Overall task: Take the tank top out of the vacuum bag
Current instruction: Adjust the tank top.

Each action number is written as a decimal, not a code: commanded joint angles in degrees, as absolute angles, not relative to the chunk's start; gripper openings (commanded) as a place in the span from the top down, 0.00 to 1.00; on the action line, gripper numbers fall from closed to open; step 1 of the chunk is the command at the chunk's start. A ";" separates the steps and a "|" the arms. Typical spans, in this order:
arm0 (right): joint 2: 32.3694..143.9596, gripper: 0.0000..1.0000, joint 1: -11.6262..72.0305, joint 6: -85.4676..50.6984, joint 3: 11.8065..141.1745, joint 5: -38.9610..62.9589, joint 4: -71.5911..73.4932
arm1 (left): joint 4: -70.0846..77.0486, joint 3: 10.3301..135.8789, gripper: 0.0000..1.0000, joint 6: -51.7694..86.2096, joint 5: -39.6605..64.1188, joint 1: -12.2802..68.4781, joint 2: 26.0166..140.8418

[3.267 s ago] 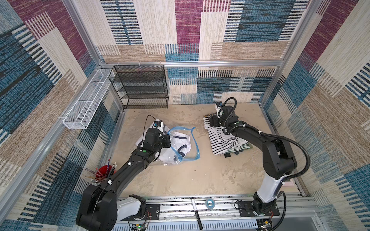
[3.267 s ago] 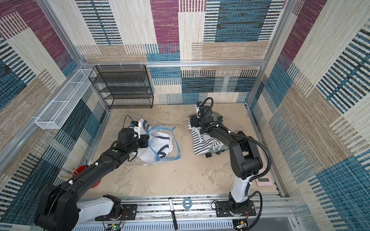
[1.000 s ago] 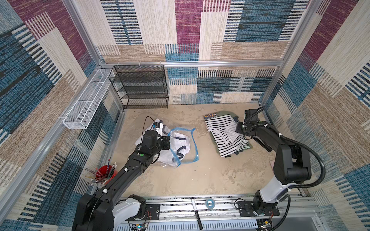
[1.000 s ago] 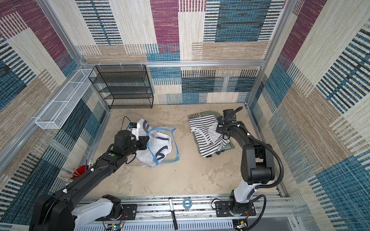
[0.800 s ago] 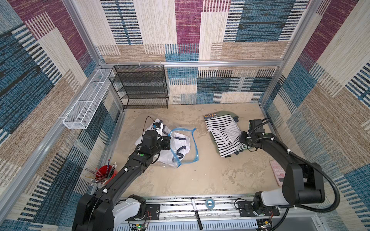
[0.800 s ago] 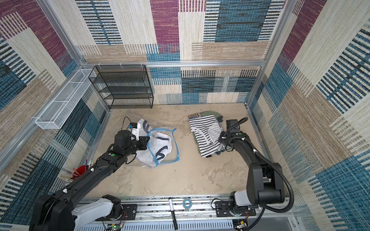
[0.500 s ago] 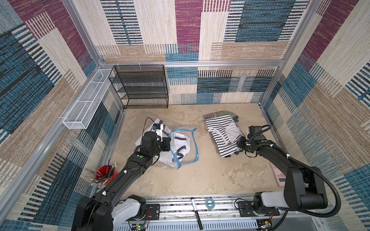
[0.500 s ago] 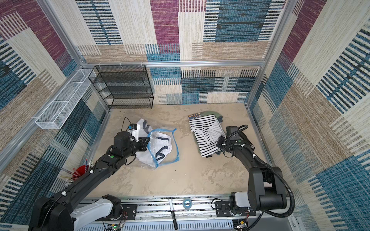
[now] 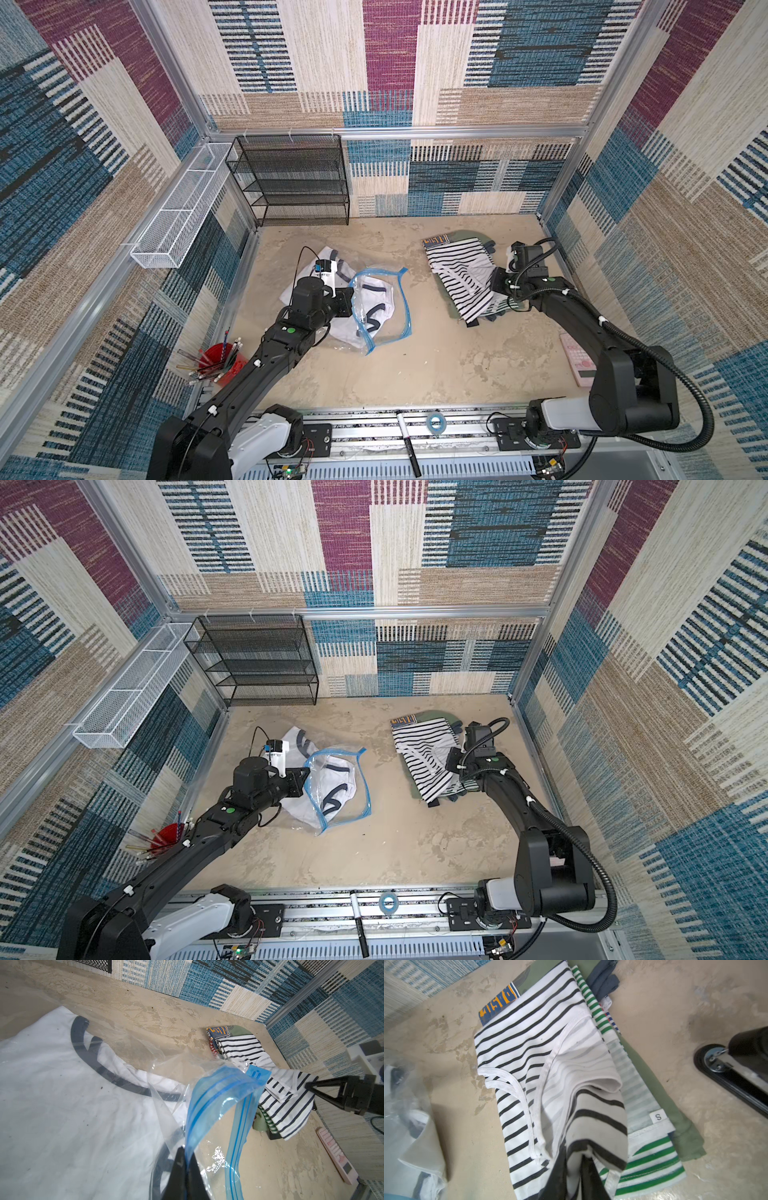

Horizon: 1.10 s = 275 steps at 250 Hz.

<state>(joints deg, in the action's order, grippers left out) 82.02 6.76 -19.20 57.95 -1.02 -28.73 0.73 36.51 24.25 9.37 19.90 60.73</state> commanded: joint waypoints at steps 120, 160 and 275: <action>80.71 0.62 5.57 -24.12 58.15 -16.43 -39.43 | 3.02 35.44 1.00 24.96 9.76 19.84 60.65; 77.25 0.69 2.55 -21.65 52.59 -9.88 -33.77 | 2.01 35.44 1.00 24.46 9.58 19.86 60.29; 84.26 0.61 2.46 -18.13 49.48 -3.48 -21.40 | -0.05 36.10 1.00 23.64 8.44 19.85 59.59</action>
